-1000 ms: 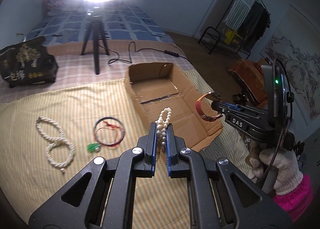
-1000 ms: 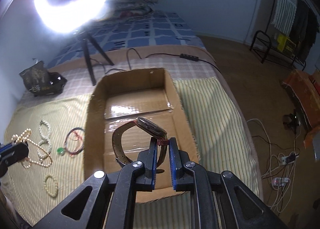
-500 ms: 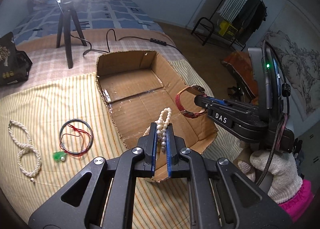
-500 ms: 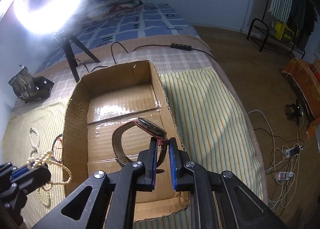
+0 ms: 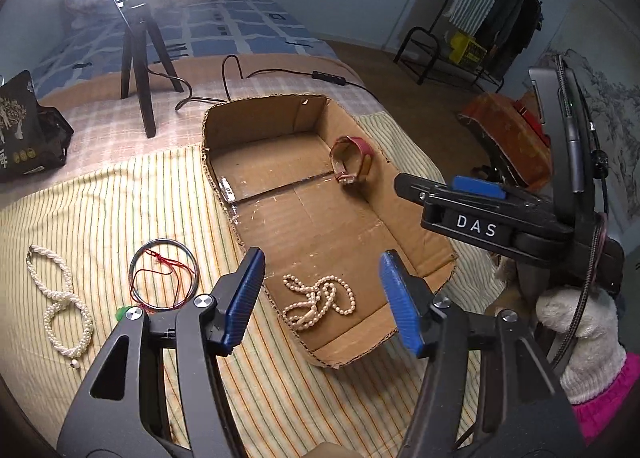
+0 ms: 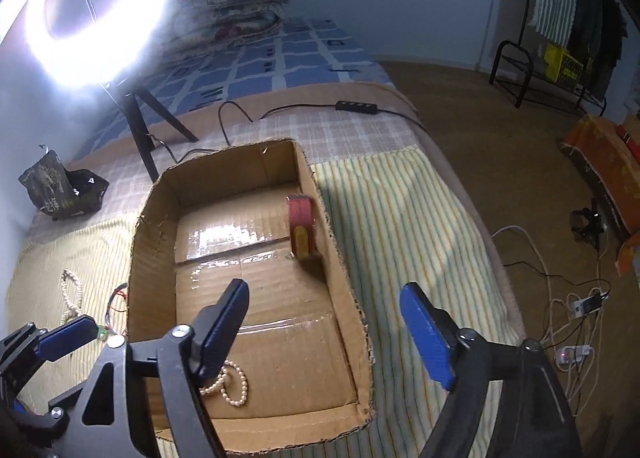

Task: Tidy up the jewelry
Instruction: 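Withdraw both open tools from the box back over the sheet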

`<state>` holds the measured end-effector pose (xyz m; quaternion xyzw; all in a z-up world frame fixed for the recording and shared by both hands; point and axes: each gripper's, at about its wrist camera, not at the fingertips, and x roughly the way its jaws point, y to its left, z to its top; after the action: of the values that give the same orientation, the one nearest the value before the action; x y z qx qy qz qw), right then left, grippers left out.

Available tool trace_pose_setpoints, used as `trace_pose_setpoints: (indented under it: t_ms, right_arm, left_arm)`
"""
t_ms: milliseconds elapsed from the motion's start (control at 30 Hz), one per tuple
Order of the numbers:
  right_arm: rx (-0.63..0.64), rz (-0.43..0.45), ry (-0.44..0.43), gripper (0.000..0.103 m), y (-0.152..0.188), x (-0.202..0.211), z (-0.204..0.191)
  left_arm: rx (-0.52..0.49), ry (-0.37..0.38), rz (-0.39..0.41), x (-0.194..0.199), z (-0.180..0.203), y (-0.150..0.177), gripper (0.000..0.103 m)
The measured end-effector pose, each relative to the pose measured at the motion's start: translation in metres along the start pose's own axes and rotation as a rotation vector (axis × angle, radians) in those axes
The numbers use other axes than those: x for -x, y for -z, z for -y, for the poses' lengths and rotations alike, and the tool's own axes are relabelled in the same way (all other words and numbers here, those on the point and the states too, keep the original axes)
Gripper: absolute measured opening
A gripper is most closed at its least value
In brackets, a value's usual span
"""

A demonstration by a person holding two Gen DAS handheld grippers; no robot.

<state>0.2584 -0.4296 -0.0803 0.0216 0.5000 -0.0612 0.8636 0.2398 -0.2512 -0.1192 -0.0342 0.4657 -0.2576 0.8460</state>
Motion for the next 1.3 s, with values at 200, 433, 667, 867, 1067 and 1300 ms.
trace_pose_setpoints:
  t_ms: [200, 433, 667, 867, 1067, 1300]
  right_arm:
    - [-0.013, -0.004, -0.012, 0.082, 0.0, 0.003, 0.001]
    - [-0.019, 0.009, -0.013, 0.082, 0.001, 0.013, 0.001]
    - [-0.029, 0.022, -0.017, 0.082, 0.002, 0.023, -0.001]
    - [-0.029, 0.041, -0.027, 0.082, 0.005, 0.035, -0.01]
    - [0.005, 0.068, -0.044, 0.082, 0.008, 0.049, -0.032]
    - [0.042, 0.104, -0.102, 0.082, 0.011, 0.06, -0.062]
  left_arm:
    - [-0.01, -0.019, -0.005, 0.004, -0.001, 0.002, 0.062]
    - [-0.012, -0.037, 0.013, 0.017, -0.008, 0.005, 0.062]
    - [-0.004, -0.055, 0.027, 0.034, -0.018, 0.009, 0.062]
    - [0.011, -0.077, 0.045, 0.051, -0.035, 0.01, 0.062]
    - [0.026, -0.128, 0.066, 0.072, -0.063, 0.012, 0.062]
    - [0.057, -0.203, 0.098, 0.098, -0.104, 0.015, 0.062]
